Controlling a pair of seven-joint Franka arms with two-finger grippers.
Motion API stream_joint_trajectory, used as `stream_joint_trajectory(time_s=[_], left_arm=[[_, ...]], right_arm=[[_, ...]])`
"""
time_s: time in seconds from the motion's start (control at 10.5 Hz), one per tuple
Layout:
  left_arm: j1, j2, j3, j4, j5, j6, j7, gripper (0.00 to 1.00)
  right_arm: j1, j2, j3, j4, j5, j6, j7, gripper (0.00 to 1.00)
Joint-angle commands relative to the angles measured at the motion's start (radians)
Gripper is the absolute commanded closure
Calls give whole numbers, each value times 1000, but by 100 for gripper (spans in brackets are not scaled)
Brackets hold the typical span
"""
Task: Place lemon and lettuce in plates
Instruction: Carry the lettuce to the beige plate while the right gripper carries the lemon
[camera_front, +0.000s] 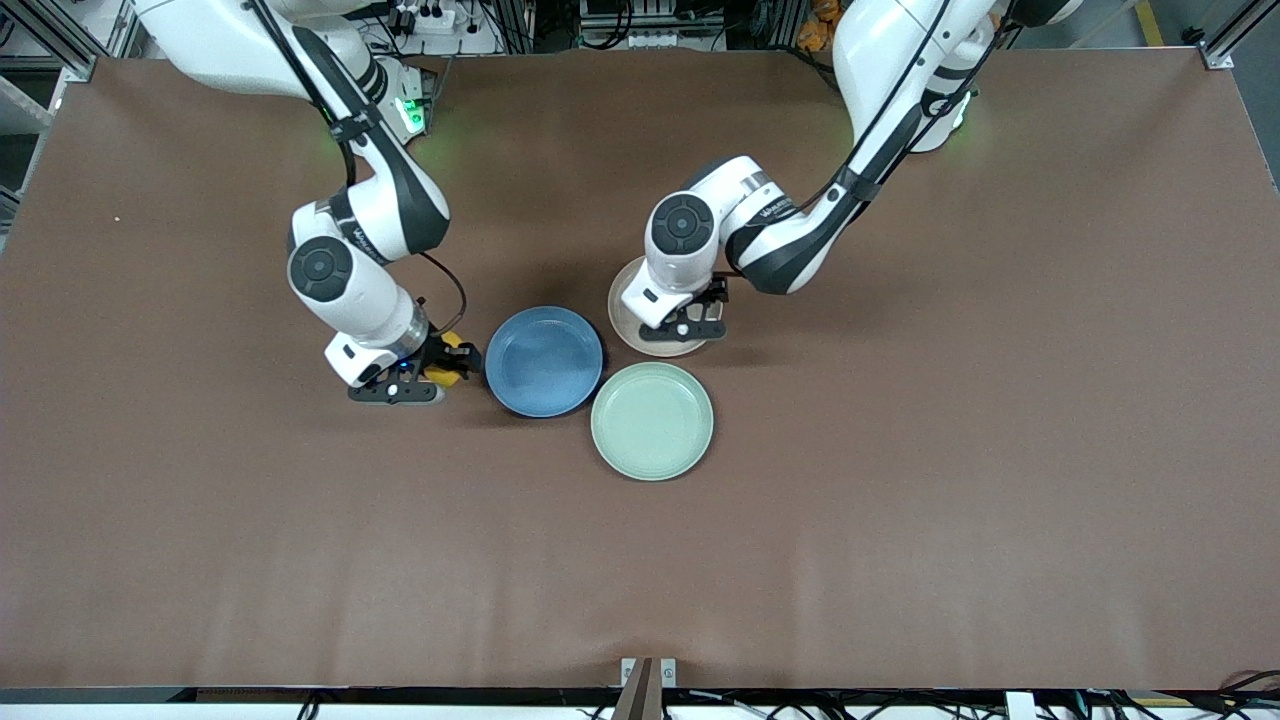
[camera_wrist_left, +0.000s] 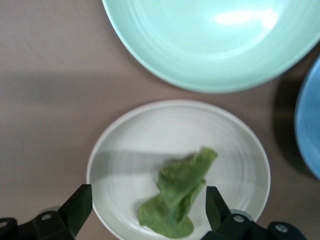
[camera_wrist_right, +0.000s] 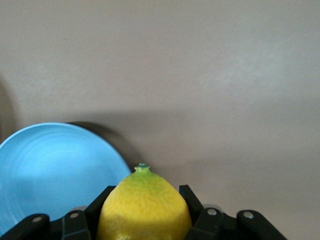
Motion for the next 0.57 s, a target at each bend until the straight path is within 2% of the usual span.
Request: stream_joint_trajectory(time_s=[0.0,0.19,0.47], left_arm=[[42,-15,21,34,31,-4,-9,0],[121,-21,21,46,42,-4,59,0],[215,-41,21,46,45,-4,182,0]], right_arm=[[48,65,10,59,-14,4,90,60],[80,111,13,97,-66,5,179,60],[111,199,19,158,-206,5,329,60]])
